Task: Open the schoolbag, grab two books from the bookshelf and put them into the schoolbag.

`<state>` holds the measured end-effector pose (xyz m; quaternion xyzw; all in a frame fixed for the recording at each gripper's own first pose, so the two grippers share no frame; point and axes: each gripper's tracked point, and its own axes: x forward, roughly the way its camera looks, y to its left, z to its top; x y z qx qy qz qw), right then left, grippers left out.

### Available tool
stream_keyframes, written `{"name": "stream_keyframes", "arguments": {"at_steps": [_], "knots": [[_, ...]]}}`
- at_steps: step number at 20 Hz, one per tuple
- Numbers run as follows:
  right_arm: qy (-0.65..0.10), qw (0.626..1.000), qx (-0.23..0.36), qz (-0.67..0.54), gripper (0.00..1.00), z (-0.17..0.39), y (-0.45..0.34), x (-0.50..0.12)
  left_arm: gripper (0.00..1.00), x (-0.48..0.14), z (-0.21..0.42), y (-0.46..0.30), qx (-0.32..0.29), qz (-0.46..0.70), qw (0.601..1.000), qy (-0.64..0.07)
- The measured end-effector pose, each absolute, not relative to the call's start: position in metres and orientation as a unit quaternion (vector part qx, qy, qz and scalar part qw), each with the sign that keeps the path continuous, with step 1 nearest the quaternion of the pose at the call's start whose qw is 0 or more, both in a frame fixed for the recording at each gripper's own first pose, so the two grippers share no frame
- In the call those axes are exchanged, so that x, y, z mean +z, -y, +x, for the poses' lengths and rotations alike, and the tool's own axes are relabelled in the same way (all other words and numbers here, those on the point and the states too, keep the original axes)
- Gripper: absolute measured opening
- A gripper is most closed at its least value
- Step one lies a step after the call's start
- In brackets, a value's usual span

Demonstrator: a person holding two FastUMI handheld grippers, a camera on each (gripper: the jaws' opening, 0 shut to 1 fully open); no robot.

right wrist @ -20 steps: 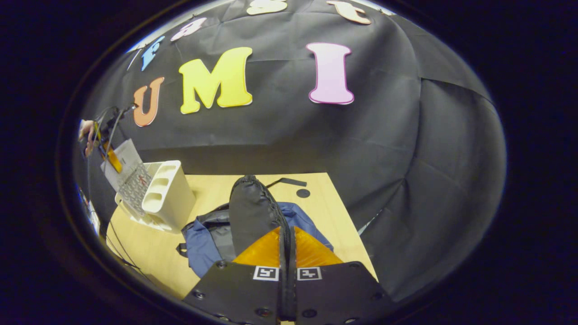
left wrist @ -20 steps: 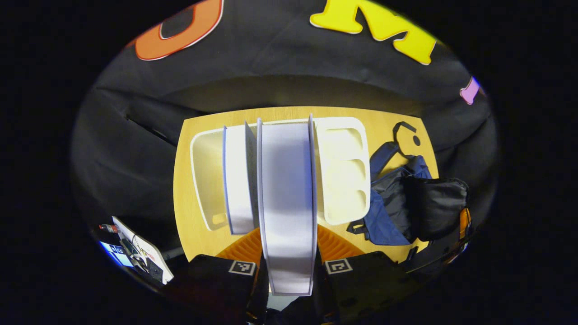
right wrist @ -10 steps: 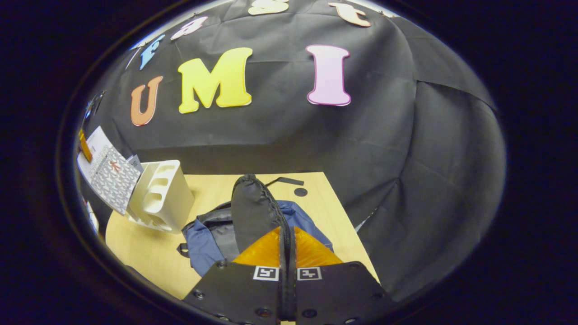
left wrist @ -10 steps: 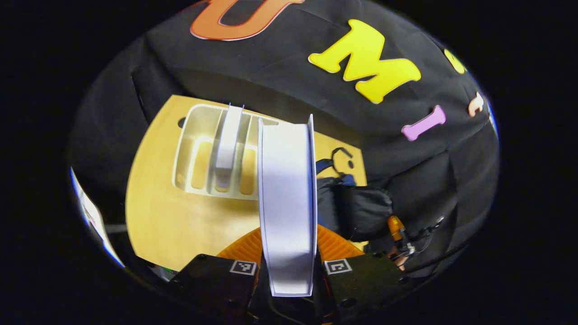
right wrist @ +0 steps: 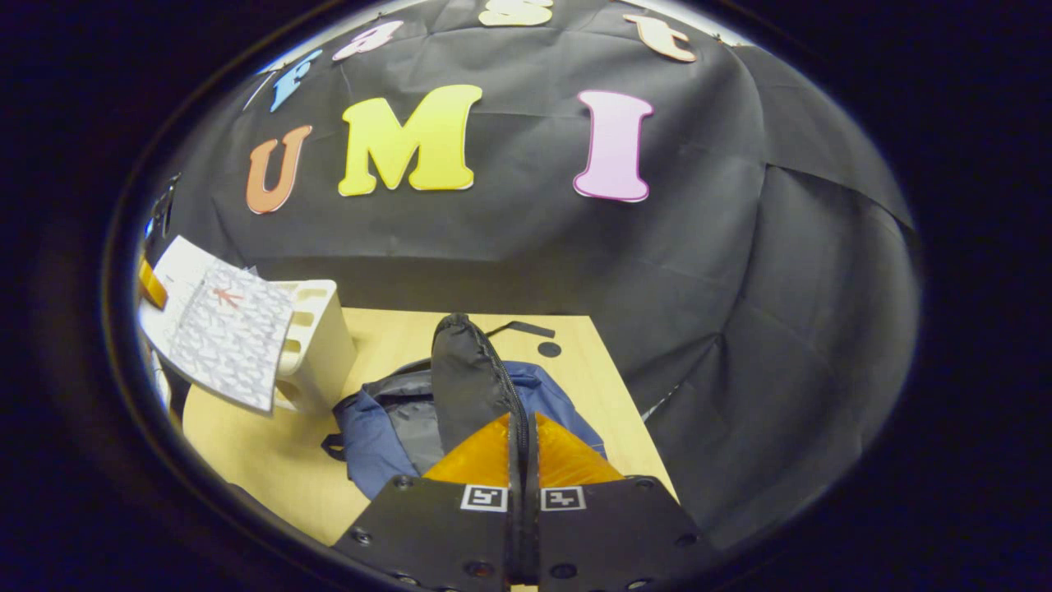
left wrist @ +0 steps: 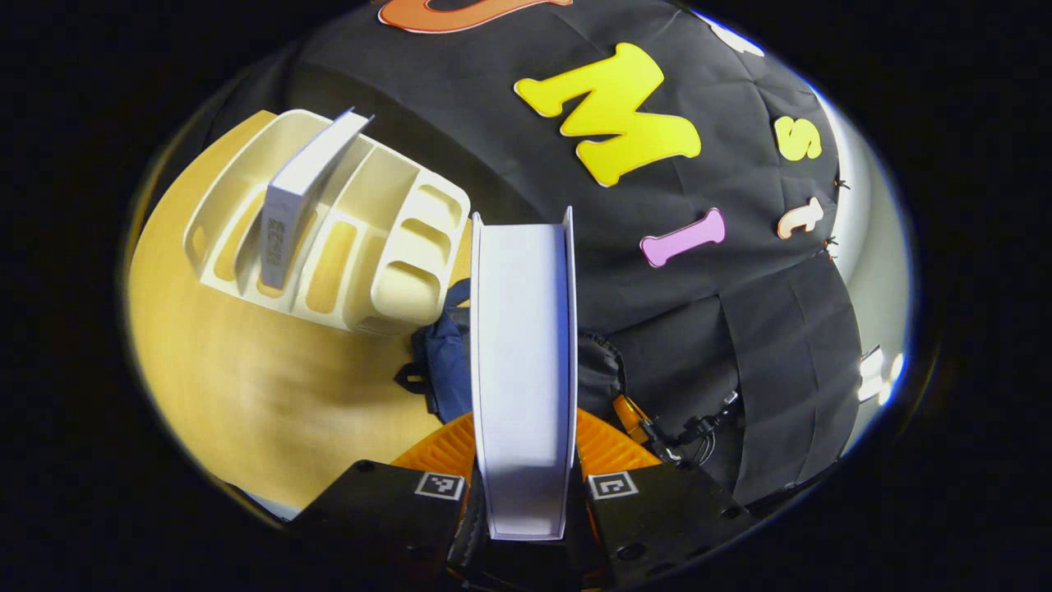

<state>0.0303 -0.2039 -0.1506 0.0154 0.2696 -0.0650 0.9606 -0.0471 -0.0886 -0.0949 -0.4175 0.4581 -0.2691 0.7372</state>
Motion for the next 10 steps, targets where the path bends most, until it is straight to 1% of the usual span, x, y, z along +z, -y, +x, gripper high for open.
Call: {"name": "stream_keyframes", "arguments": {"at_steps": [4,7,8,9,10], "knots": [[-0.275,0.958,-0.072,0.032,0.0,0.029,0.203,-0.156,0.4,-0.133,-0.05,0.137,-0.262,-0.448,0.718,-0.463],[-0.278,0.958,-0.065,0.016,0.0,0.029,0.201,-0.158,0.41,-0.171,-0.047,0.172,-0.252,-0.436,0.721,-0.476],[-0.278,0.959,-0.062,0.009,0.02,0.03,0.201,-0.158,0.41,-0.181,-0.044,0.181,-0.251,-0.435,0.72,-0.479],[-0.278,0.959,-0.06,0.004,0.0,0.03,0.2,-0.158,0.41,-0.191,-0.042,0.19,-0.25,-0.434,0.719,-0.482],[-0.278,0.959,-0.058,0.002,0.0,0.03,0.2,-0.159,0.41,-0.201,-0.041,0.198,-0.25,-0.432,0.719,-0.484]]}}
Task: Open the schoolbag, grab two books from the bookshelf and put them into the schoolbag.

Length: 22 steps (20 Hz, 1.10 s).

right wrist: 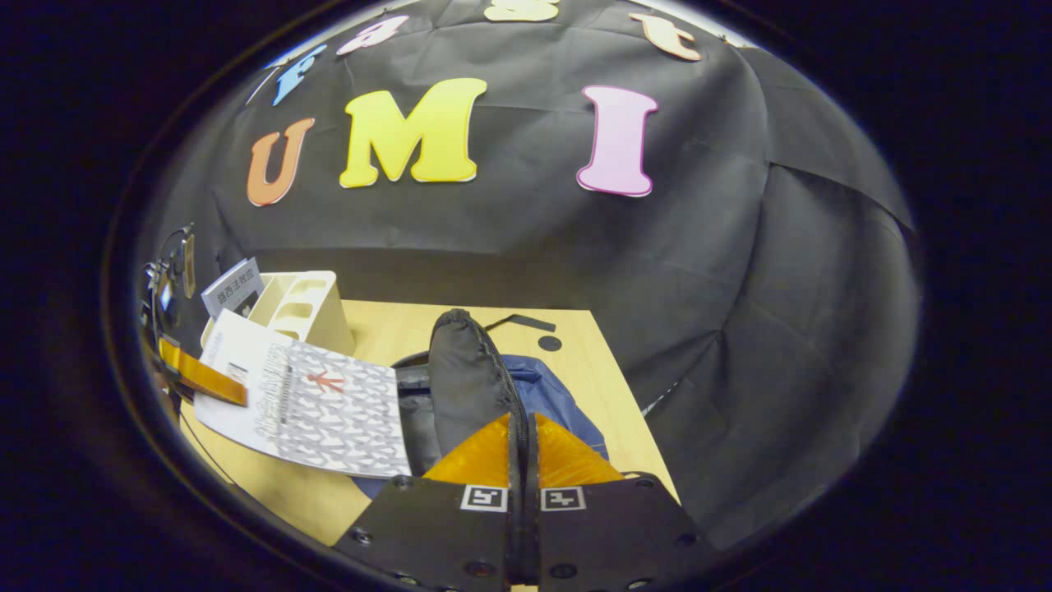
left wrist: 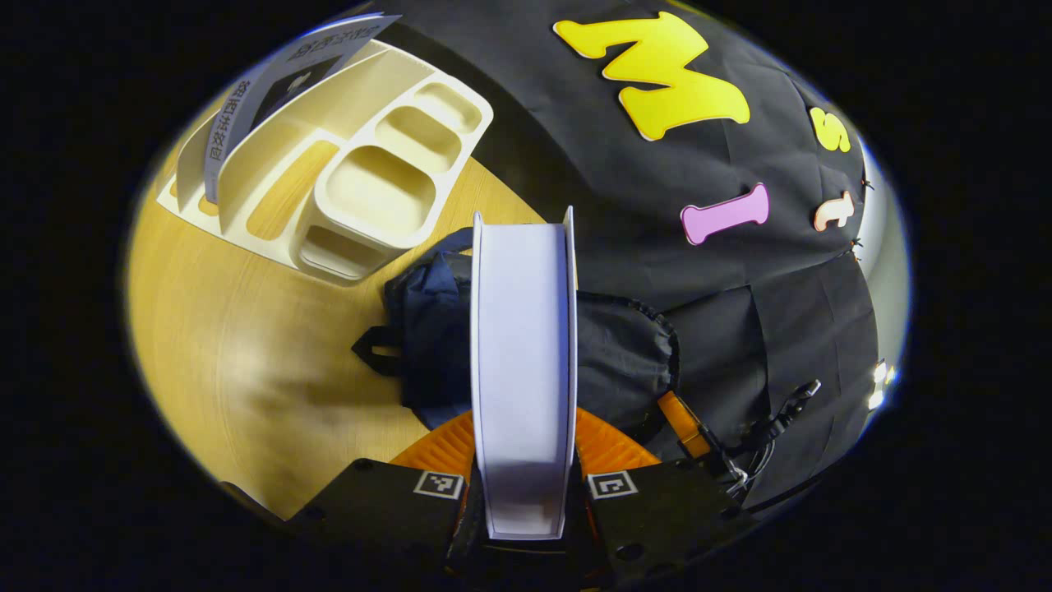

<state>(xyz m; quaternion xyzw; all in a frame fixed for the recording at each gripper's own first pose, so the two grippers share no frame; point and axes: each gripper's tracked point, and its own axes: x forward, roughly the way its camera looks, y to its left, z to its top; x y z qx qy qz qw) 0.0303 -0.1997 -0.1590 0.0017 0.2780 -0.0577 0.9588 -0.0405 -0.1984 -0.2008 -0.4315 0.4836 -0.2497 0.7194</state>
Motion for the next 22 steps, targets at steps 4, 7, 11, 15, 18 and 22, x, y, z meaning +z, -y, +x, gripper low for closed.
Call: {"name": "stream_keyframes", "arguments": {"at_steps": [4,7,11,15,18,22], "knots": [[-0.281,0.958,-0.052,0.003,0.0,0.03,0.2,-0.159,0.41,-0.229,-0.035,0.229,-0.26,-0.423,0.718,-0.488],[-0.282,0.958,-0.054,-0.002,0.0,0.032,0.203,-0.157,0.41,-0.241,-0.027,0.253,-0.274,-0.431,0.71,-0.485],[-0.287,0.956,-0.058,-0.002,0.0,0.03,0.214,-0.158,0.39,-0.251,-0.02,0.281,-0.293,-0.458,0.686,-0.483],[-0.289,0.956,-0.058,-0.004,0.0,0.034,0.215,-0.155,0.41,-0.265,-0.013,0.314,-0.305,-0.474,0.671,-0.482],[-0.29,0.956,-0.052,-0.003,0.0,0.04,0.21,-0.156,0.4,-0.276,-0.006,0.332,-0.294,-0.503,0.651,-0.487],[-0.285,0.957,-0.043,-0.009,0.0,0.05,0.203,-0.155,0.42,-0.28,-0.002,0.339,-0.302,-0.494,0.657,-0.483]]}}
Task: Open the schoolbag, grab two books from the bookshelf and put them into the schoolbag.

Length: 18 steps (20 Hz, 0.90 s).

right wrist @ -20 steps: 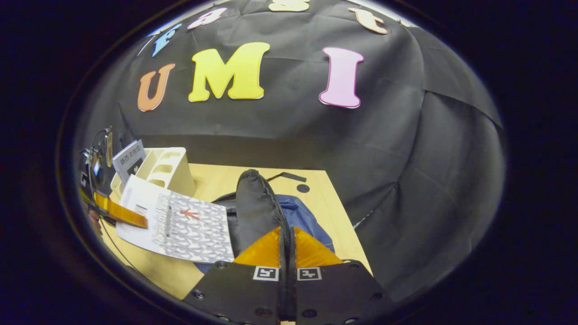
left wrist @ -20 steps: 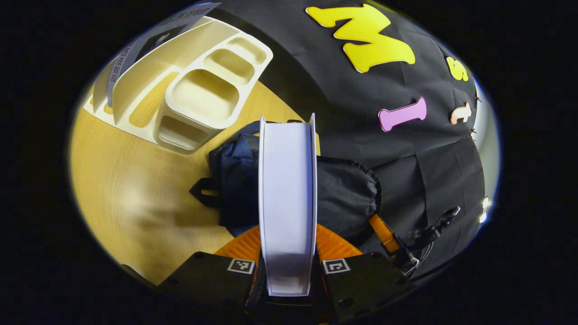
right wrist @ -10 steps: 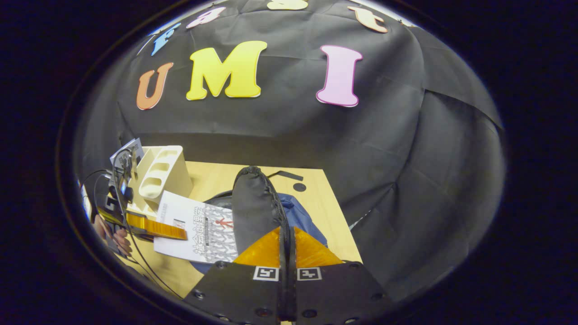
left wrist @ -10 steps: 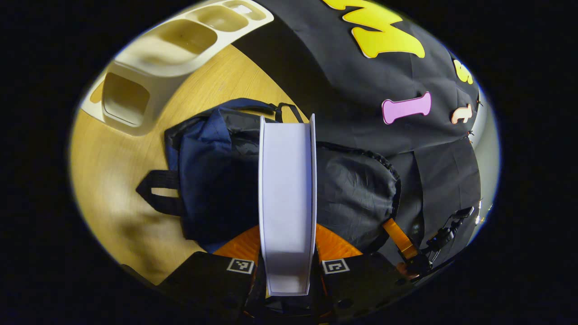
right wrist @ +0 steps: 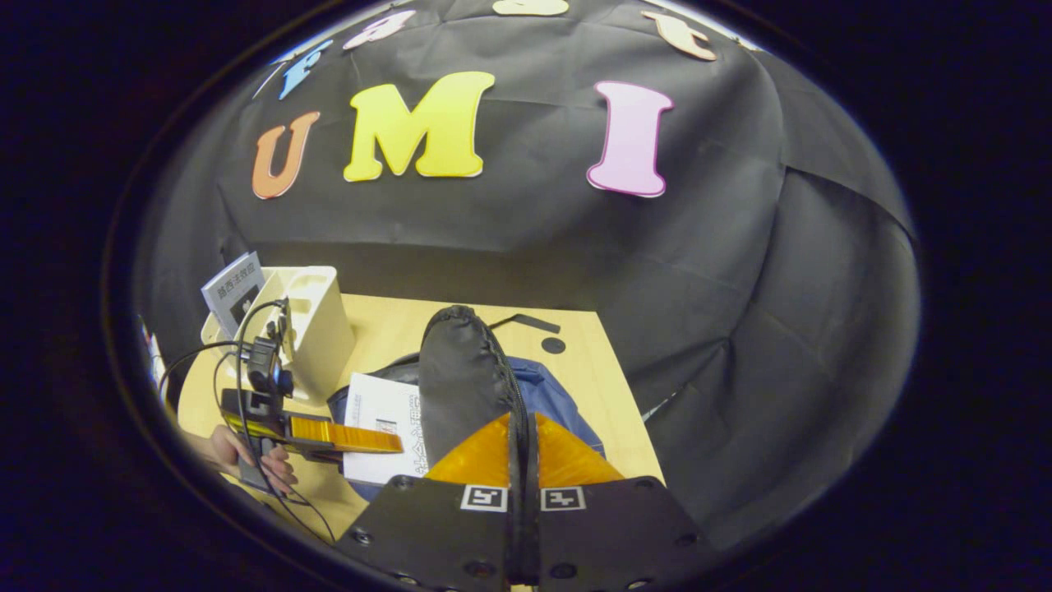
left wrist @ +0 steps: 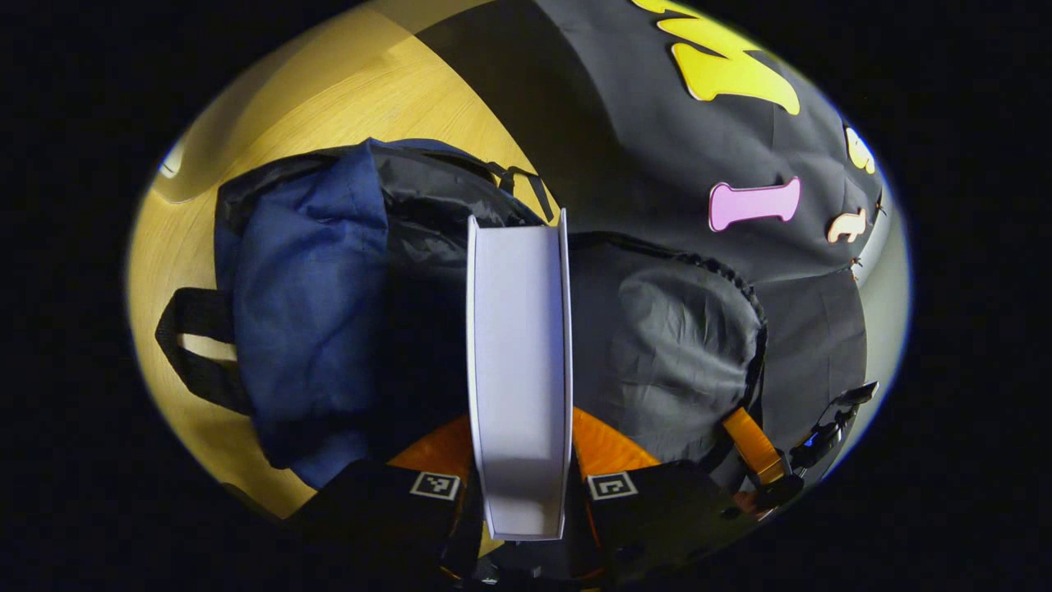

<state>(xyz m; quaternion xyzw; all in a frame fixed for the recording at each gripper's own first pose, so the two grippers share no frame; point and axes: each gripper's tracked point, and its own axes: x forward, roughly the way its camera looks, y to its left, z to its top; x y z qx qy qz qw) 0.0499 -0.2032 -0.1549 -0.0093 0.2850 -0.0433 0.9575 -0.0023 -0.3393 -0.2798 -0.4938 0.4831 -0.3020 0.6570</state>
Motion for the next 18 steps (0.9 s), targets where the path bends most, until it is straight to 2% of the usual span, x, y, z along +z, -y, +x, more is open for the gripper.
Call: {"name": "stream_keyframes", "arguments": {"at_steps": [3,4,5,6,7,9,10,11,12,13,15,18], "knots": [[-0.287,0.957,-0.042,-0.006,0.0,0.051,0.203,-0.158,0.45,-0.29,0.001,0.341,-0.3,-0.478,0.666,-0.489],[-0.289,0.956,-0.042,-0.003,0.0,0.05,0.204,-0.16,0.5,-0.295,0.0,0.342,-0.296,-0.468,0.668,-0.497],[-0.293,0.955,-0.041,-0.001,0.0,0.049,0.204,-0.162,0.61,-0.3,0.0,0.341,-0.287,-0.459,0.671,-0.507],[-0.295,0.955,-0.04,0.002,0.0,0.049,0.203,-0.163,0.59,-0.306,-0.001,0.341,-0.278,-0.445,0.675,-0.519],[-0.295,0.955,-0.04,0.001,0.0,0.05,0.203,-0.163,0.64,-0.31,-0.002,0.339,-0.274,-0.43,0.679,-0.528],[-0.294,0.955,-0.038,0.001,0.0,0.052,0.201,-0.165,0.75,-0.32,-0.005,0.331,-0.256,-0.389,0.693,-0.55],[-0.293,0.955,-0.036,0.001,0.0,0.053,0.199,-0.165,0.91,-0.323,-0.006,0.325,-0.247,-0.363,0.702,-0.561],[-0.294,0.955,-0.034,0.003,0.0,0.052,0.198,-0.166,0.85,-0.324,-0.006,0.314,-0.24,-0.335,0.714,-0.566],[-0.295,0.955,-0.032,0.004,0.0,0.053,0.195,-0.169,0.94,-0.325,-0.009,0.302,-0.232,-0.305,0.724,-0.573],[-0.295,0.955,-0.031,0.005,0.0,0.053,0.193,-0.17,0.86,-0.323,-0.008,0.29,-0.224,-0.279,0.733,-0.578],[-0.294,0.955,-0.029,0.006,0.0,0.054,0.191,-0.171,0.98,-0.313,-0.006,0.274,-0.216,-0.243,0.749,-0.578],[-0.291,0.956,-0.031,0.008,0.0,0.053,0.189,-0.17,0.98,-0.293,-0.008,0.243,-0.204,-0.195,0.777,-0.563]]}}
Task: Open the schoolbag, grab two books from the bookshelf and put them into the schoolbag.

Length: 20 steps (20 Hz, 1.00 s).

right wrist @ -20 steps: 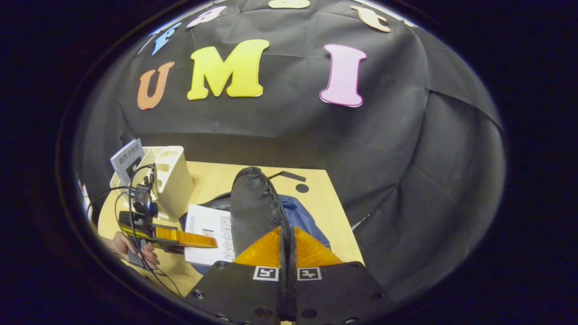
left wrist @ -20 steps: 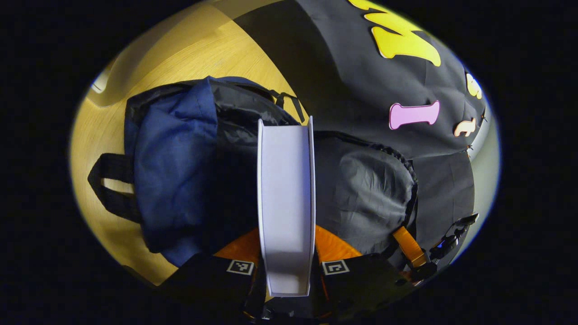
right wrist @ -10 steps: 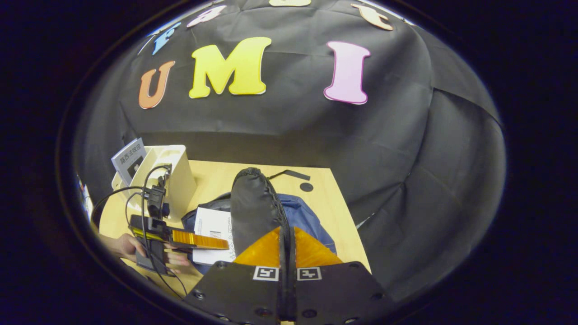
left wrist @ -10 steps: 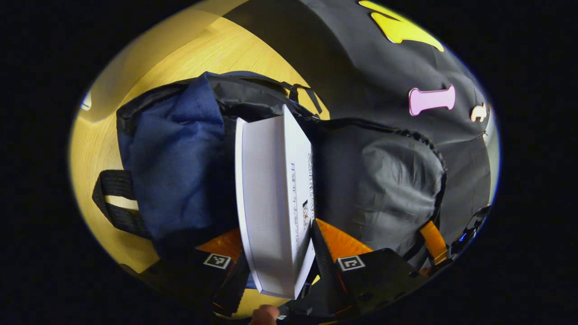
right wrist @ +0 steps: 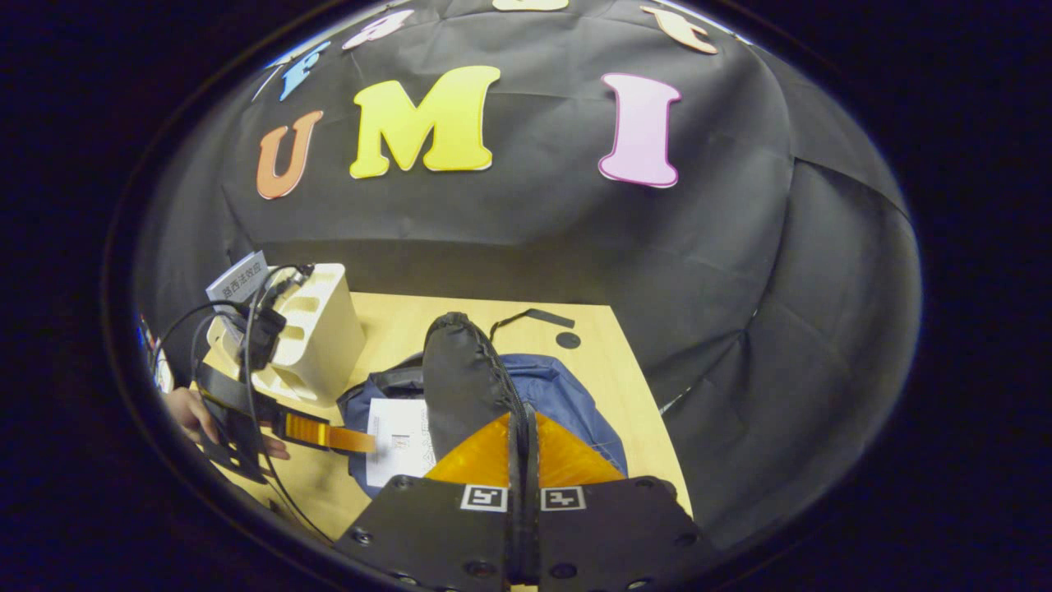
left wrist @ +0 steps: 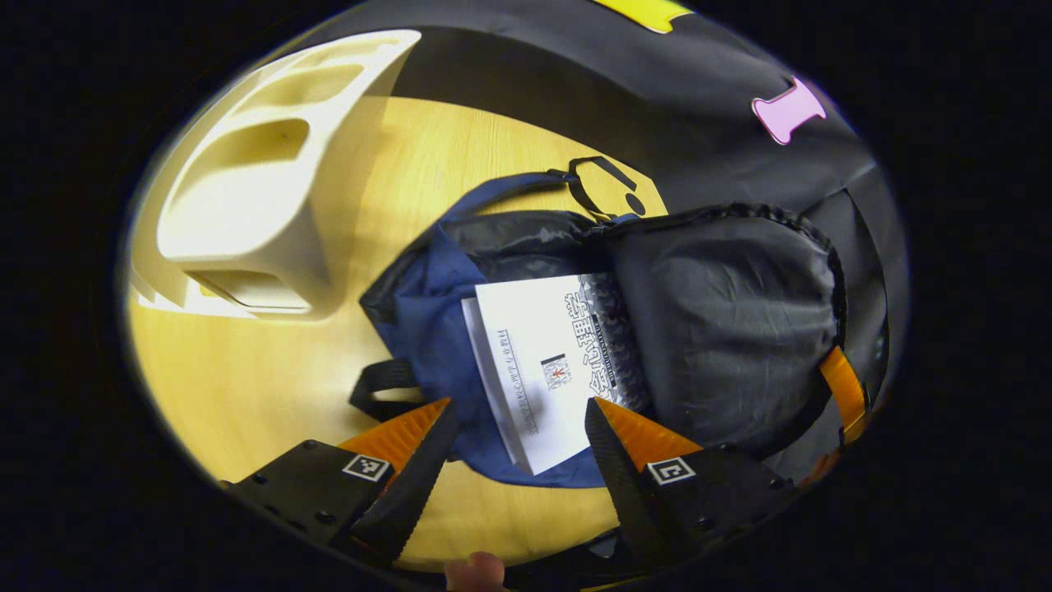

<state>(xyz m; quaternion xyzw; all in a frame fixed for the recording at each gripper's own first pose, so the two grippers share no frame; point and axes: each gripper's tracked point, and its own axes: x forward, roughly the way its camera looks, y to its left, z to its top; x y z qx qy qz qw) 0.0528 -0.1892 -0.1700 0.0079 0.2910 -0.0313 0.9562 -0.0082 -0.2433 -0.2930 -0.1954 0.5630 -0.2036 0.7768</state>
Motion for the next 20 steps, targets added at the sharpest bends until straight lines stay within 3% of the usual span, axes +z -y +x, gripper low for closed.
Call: {"name": "stream_keyframes", "arguments": {"at_steps": [6,10,15,20], "knots": [[-0.286,0.958,-0.032,0.005,0.0,0.048,0.178,-0.165,0.97,-0.231,-0.015,0.178,-0.179,-0.107,0.836,-0.508],[-0.284,0.958,-0.031,0.002,0.0,0.045,0.166,-0.163,0.97,-0.188,-0.02,0.121,-0.15,-0.072,0.853,-0.494],[-0.281,0.959,-0.029,-0.003,0.0,0.043,0.153,-0.16,0.97,-0.129,0.011,0.043,-0.093,-0.041,0.904,-0.416],[-0.282,0.959,-0.037,0.003,0.0,0.043,0.149,-0.159,0.98,-0.094,0.048,-0.032,-0.058,-0.042,0.916,-0.395]]}}
